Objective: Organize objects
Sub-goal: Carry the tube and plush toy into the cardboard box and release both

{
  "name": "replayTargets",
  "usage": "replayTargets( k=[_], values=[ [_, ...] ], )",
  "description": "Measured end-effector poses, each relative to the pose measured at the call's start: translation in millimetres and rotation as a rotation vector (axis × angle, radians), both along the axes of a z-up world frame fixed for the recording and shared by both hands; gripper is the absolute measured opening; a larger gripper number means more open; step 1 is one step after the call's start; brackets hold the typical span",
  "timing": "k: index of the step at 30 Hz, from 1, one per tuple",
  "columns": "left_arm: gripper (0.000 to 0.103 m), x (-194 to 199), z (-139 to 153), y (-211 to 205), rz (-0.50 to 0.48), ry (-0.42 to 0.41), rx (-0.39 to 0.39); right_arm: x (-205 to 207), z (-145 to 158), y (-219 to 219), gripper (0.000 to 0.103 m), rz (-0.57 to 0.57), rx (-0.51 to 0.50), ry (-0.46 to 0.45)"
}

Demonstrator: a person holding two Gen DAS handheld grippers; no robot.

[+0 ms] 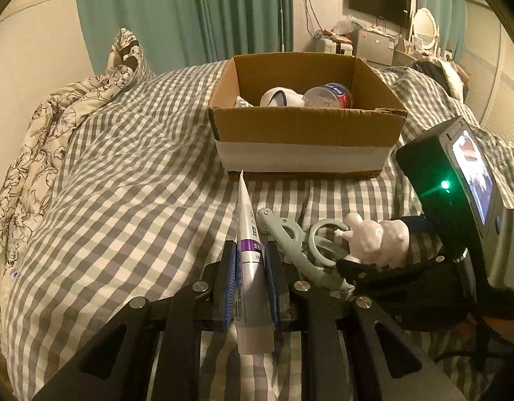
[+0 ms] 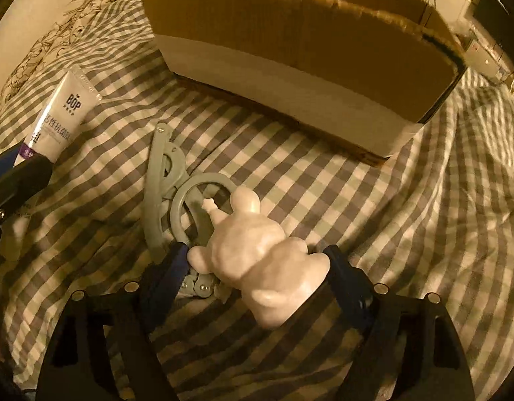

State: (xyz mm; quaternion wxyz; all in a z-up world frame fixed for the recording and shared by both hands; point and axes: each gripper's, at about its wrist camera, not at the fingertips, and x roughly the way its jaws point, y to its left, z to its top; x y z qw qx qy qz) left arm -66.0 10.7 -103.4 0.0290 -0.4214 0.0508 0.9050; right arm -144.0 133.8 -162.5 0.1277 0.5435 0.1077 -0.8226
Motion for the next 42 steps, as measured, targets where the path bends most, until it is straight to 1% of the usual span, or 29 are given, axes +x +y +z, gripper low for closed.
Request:
replayTargets(
  k=[7,11,15,19,23,26,29,33,36,39,42],
  values=[
    [0.017,9,10,-1,-0.002,0.021,0.006,19,30,2,0.081,-0.001,-0.036,0.097],
    [0.017,10,22,0,-0.010,0.047,0.007,37,55,1,0.081,-0.004,-0.068,0.155],
    [0.017,3,37,6,-0.029,0.080,0.006,39,91,4,0.081,0.006,-0.073,0.223],
    [0.017,-14,56,11,-0.053,0.122,0.021,29,136,15,0.081,-0.002,-0.091,0.312],
    [0.017,-42,76,16,-0.070,0.165,0.021,5,170,13,0.081,-0.022,-0.095,0.392],
    [0.017,-67,88,20,-0.076,0.185,0.030,-13,194,21,0.081,-0.042,-0.107,0.442],
    [0.017,-94,97,25,-0.075,0.201,0.033,-35,209,26,0.081,-0.058,-0.109,0.478],
    [0.017,-133,101,32,-0.077,0.204,0.040,-68,216,32,0.081,-0.077,-0.108,0.502],
    [0.017,-161,91,38,-0.079,0.184,0.040,-92,212,36,0.081,-0.089,-0.111,0.500],
    [0.017,-180,75,42,-0.078,0.154,0.034,-120,198,39,0.081,-0.102,-0.104,0.476],
    [0.017,-196,56,44,-0.081,0.120,0.038,-142,176,42,0.081,-0.113,-0.111,0.435]
  ],
)
